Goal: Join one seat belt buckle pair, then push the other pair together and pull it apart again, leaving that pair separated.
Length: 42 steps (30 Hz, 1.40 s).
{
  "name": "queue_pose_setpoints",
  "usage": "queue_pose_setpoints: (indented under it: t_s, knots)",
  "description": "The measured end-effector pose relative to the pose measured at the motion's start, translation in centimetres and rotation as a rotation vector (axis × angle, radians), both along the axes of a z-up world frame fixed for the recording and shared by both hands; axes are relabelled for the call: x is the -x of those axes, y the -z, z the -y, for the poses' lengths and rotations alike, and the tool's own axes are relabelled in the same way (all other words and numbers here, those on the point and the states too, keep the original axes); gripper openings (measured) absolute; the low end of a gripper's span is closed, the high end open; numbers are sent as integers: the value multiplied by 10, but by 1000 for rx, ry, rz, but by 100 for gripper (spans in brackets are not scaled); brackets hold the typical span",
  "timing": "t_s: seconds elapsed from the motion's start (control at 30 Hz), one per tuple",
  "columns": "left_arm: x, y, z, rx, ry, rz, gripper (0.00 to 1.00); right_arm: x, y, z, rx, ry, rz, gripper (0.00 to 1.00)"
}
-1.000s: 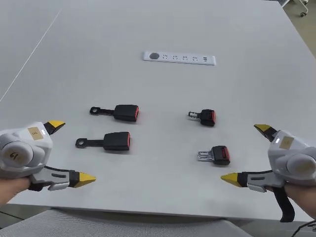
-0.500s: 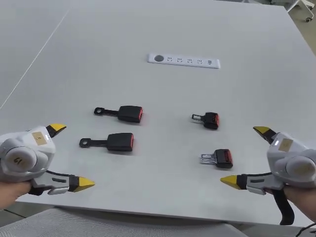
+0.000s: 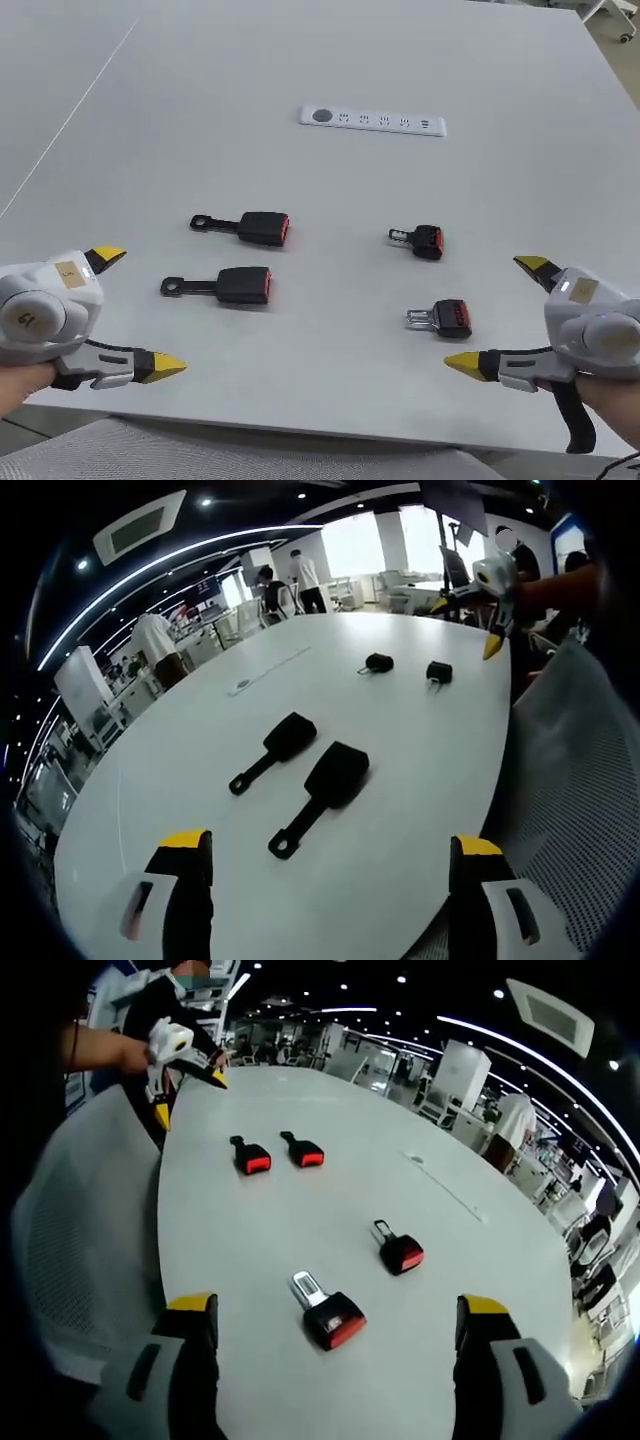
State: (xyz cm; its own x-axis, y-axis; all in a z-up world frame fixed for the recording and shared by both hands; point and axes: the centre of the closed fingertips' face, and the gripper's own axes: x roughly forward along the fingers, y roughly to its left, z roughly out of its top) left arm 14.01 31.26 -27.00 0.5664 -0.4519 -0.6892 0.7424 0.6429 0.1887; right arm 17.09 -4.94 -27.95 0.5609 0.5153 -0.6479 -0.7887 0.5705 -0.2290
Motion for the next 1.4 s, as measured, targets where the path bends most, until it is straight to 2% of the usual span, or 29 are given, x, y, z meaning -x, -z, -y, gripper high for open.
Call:
queue_pose_setpoints:
  t_s: [0.1, 0.2, 0.27, 0.4, 0.57, 0.7, 0.8, 0.93, 1.07, 1.4]
  knots:
    - [-1, 2, -2, -33, 12, 0, 100, 0, 0, 1, 2, 2, 1, 100]
    - [-3, 1, -2, -32, 9, 3, 99, -1, -1, 1, -4, 6, 2, 100]
    - [-4, -1, -2, -27, 6, 4, 99, -2, -7, -4, -46, -3, 22, 100]
    - [-4, -1, -1, -17, 7, 2, 99, -3, -13, -6, -78, 19, 11, 99]
    - [-4, -1, -1, -29, 19, 2, 97, -3, -11, -4, -67, 51, -35, 97]
    - [-5, 0, -1, -34, 30, -2, 96, -1, -13, -4, -58, 48, -56, 89]
    - [-6, 1, -5, -47, 25, -16, 94, -2, -14, -2, -39, 46, -54, 87]
    - [-7, -1, -6, -51, 28, -12, 94, 1, -16, -3, -32, 38, -57, 83]
    - [-8, -2, -4, -50, 29, -9, 94, 2, -19, -5, -41, 39, -52, 83]
    - [-9, -2, 1, -62, 60, -10, 94, 3, -17, -3, -9, 16, -41, 84]
